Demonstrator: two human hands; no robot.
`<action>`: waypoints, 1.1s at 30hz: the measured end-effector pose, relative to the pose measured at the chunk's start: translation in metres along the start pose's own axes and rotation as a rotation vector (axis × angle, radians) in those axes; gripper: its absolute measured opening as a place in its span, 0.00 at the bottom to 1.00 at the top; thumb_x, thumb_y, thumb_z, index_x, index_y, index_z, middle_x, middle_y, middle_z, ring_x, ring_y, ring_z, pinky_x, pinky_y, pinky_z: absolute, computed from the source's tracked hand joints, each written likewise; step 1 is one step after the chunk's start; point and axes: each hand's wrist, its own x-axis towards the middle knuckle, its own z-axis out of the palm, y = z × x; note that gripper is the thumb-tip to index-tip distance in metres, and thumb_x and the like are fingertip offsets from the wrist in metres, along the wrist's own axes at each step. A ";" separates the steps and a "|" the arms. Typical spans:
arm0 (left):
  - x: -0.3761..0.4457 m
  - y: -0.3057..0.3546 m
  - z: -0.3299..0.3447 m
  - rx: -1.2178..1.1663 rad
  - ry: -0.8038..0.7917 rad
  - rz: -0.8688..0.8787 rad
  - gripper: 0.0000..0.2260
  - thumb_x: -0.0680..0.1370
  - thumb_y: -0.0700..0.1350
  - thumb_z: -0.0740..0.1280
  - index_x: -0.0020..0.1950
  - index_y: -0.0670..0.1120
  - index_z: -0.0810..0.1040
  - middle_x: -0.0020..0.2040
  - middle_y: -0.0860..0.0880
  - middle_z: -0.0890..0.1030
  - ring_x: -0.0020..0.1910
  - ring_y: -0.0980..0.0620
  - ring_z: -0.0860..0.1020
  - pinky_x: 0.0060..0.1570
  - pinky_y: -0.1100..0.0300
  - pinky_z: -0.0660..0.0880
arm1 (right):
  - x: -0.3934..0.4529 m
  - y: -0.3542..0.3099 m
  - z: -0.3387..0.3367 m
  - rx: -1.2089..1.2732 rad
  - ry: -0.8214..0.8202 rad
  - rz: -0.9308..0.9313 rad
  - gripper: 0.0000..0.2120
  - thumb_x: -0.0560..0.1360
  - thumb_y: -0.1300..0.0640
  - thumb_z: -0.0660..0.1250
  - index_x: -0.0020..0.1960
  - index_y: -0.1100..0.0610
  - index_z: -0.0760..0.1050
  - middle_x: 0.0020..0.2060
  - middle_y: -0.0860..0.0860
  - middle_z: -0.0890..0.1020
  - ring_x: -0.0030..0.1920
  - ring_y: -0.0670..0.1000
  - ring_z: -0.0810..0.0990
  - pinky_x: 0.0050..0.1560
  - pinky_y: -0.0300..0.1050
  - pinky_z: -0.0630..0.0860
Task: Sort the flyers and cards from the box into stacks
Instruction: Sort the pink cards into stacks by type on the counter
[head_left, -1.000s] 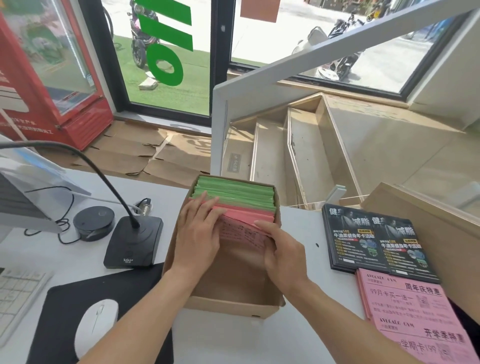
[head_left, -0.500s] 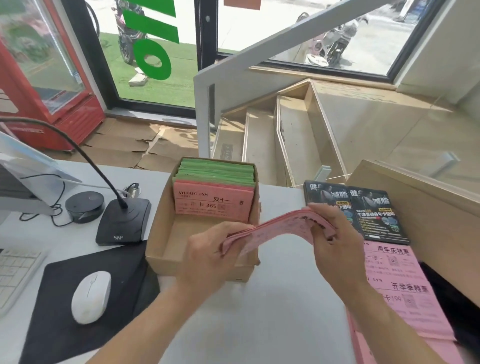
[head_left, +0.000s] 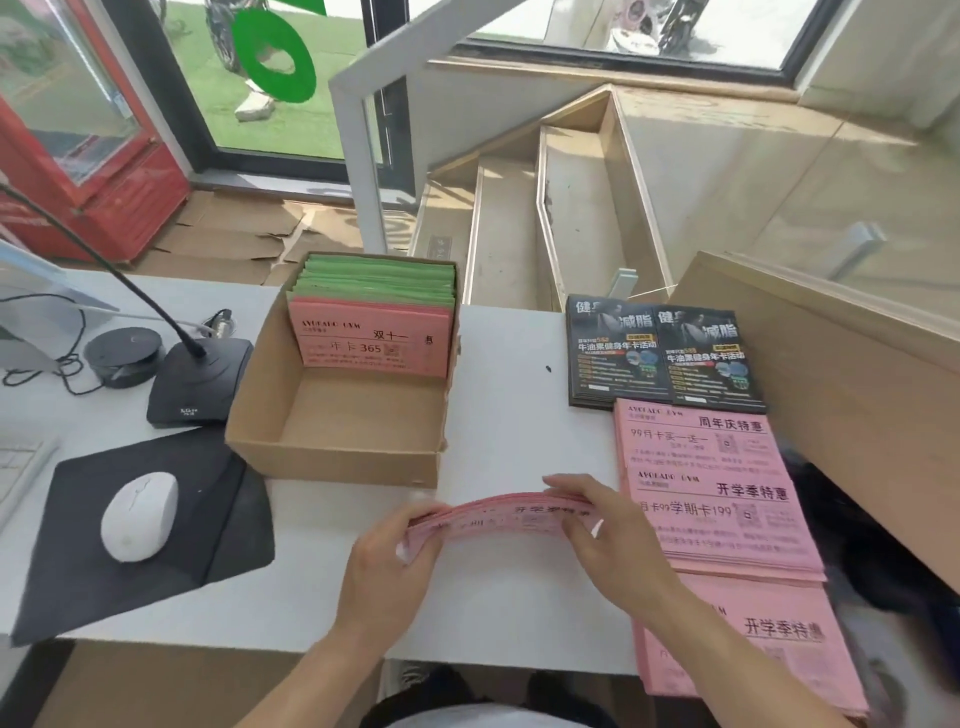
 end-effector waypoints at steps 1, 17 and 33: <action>-0.004 0.002 0.001 -0.021 0.004 -0.024 0.16 0.75 0.39 0.75 0.58 0.56 0.81 0.52 0.64 0.83 0.53 0.62 0.81 0.52 0.65 0.77 | 0.000 0.003 0.000 0.012 0.016 0.003 0.24 0.77 0.67 0.69 0.63 0.41 0.77 0.54 0.35 0.82 0.59 0.39 0.79 0.60 0.32 0.73; -0.011 0.088 0.042 -0.237 -0.034 -0.251 0.24 0.82 0.41 0.65 0.70 0.66 0.66 0.50 0.63 0.83 0.52 0.61 0.82 0.46 0.69 0.77 | -0.025 0.014 -0.071 0.167 0.048 0.124 0.27 0.82 0.58 0.65 0.69 0.31 0.63 0.49 0.34 0.83 0.52 0.35 0.80 0.45 0.32 0.78; -0.046 0.136 0.171 -0.032 -0.453 -0.406 0.41 0.77 0.52 0.74 0.77 0.71 0.48 0.53 0.63 0.80 0.44 0.60 0.83 0.45 0.53 0.84 | -0.136 0.106 -0.149 0.087 0.332 0.487 0.29 0.79 0.55 0.69 0.66 0.27 0.60 0.53 0.35 0.79 0.49 0.37 0.81 0.34 0.31 0.76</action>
